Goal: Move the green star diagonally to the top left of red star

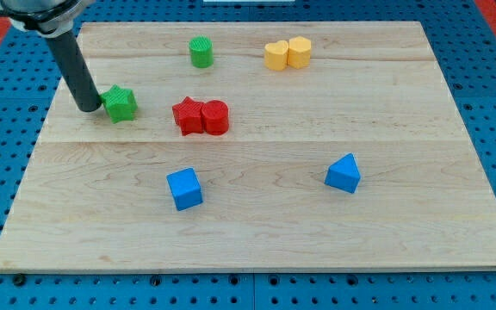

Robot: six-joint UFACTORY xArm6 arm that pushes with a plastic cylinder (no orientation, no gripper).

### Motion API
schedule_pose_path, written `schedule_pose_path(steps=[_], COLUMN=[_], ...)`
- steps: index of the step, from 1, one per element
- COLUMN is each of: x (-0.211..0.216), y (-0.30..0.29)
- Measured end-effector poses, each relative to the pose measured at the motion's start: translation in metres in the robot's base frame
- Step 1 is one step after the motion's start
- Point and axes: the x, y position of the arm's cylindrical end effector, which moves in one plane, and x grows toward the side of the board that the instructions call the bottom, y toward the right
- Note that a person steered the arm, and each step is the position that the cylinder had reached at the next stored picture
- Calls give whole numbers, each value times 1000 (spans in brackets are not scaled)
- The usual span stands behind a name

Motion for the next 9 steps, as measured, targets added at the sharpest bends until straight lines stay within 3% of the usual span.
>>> schedule_pose_path(steps=[2,5,8,9], x=[61,-26,-36,-70], y=[11,40,175,206])
